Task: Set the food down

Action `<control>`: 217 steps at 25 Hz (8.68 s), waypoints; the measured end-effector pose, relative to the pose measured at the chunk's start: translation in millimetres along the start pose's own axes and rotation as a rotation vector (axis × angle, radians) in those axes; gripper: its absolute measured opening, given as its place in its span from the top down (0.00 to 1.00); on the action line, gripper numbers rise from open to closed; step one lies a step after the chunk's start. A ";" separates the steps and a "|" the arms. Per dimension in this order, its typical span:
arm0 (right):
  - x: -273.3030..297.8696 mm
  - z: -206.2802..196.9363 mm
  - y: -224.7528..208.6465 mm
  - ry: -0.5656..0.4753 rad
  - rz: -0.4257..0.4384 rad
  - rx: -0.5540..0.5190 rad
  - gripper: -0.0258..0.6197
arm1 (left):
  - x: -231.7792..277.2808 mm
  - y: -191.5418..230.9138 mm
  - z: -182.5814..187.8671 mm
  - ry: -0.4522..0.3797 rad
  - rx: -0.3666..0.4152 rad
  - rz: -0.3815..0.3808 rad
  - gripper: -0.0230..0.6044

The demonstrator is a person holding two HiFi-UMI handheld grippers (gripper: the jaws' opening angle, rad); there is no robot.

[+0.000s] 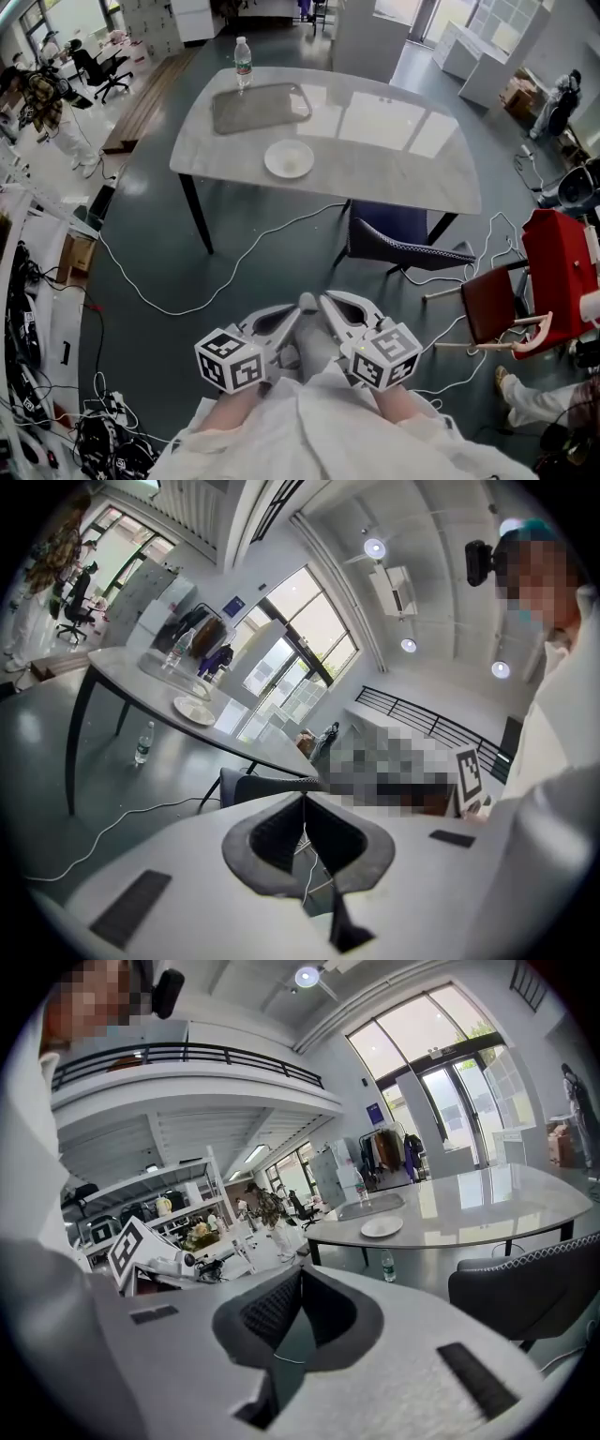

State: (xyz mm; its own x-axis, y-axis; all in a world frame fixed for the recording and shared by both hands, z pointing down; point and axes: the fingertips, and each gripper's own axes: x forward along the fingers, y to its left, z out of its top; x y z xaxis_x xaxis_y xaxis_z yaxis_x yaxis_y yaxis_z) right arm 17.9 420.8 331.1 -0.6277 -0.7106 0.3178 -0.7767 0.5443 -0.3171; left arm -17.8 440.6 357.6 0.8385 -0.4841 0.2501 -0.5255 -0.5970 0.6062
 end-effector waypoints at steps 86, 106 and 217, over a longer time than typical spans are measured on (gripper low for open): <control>362.3 189.4 -255.8 0.101 0.027 0.069 0.96 | 208.9 305.4 296.9 0.085 -0.059 0.037 0.93; 389.3 198.4 -264.3 0.086 -0.025 0.072 0.96 | 213.6 337.1 322.1 0.082 -0.060 -0.006 0.93; 346.9 19.5 -321.5 0.525 -0.068 0.474 0.81 | 215.8 390.3 162.6 0.221 -0.554 0.339 0.78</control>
State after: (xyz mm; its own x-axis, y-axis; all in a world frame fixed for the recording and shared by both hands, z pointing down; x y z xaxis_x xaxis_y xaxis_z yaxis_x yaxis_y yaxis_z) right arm 50.9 -9.3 525.8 -0.6135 -0.3628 0.7014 -0.7835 0.1688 -0.5980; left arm -65.4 -0.9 525.4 0.6811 -0.4093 0.6071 -0.6626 0.0084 0.7489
